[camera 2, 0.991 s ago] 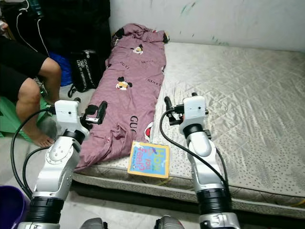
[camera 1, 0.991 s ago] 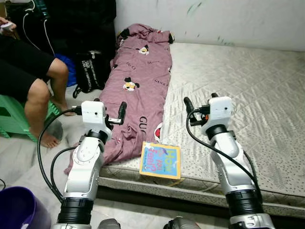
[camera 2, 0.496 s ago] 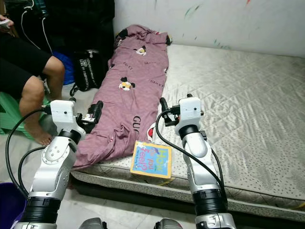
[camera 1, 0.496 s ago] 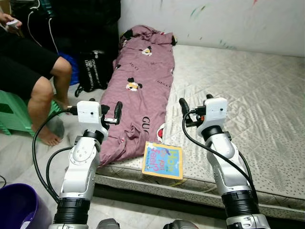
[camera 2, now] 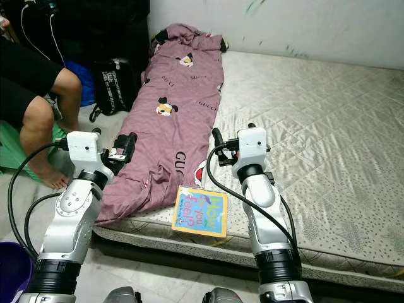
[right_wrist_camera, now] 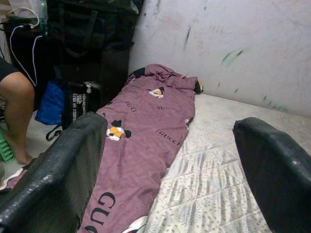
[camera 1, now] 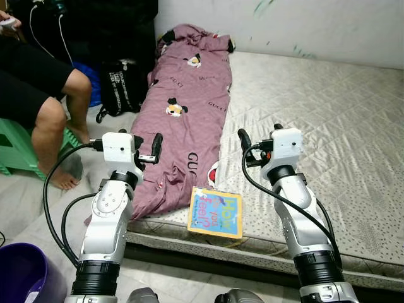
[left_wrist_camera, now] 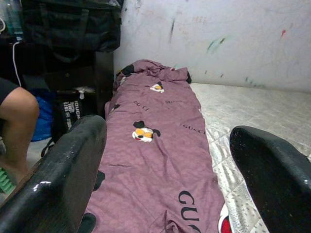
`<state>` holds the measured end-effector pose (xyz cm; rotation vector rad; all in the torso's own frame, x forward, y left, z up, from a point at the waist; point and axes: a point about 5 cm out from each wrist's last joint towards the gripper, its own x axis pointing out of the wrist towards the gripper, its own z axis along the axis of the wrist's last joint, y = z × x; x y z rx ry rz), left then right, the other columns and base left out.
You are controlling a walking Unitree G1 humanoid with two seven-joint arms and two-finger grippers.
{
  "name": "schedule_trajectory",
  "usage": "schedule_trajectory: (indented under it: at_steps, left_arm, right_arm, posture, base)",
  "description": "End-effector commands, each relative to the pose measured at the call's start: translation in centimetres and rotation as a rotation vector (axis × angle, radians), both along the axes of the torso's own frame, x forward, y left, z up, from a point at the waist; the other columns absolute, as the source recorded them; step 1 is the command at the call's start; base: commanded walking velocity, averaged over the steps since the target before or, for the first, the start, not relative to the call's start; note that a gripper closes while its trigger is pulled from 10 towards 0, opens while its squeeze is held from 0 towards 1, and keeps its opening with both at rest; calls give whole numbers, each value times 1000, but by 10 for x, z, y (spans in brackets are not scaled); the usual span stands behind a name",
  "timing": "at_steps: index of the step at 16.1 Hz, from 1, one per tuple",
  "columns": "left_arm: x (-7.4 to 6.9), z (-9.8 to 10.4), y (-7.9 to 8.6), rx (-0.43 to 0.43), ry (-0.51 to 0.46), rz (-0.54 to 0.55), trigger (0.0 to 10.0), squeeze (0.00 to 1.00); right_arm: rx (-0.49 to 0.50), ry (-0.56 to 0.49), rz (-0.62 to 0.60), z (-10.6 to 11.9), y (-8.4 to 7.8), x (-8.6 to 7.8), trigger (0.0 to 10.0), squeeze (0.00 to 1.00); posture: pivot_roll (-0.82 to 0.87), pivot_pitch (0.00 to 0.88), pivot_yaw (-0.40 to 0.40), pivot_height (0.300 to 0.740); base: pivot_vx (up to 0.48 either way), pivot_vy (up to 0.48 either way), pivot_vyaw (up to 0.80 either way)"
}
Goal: Clean up the room
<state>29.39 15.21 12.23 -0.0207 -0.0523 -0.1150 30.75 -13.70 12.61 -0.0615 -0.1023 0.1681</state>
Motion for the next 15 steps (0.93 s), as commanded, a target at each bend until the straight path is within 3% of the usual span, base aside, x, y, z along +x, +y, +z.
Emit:
schedule_trajectory:
  at_steps: [1,15]
  left_arm:
    - [1,0,0,1,2,1,10000,0]
    - [1,-1,-2,-2,5,-9,10000,0]
  right_arm:
    - [4,0,-3,2,0,2,10000,0]
    - [-6,2,6,0,0,3,10000,0]
  posture:
    - [-15,0,-27,740]
    - [-14,0,-31,740]
  base:
    - [0,-247,0]
    - [0,-284,0]
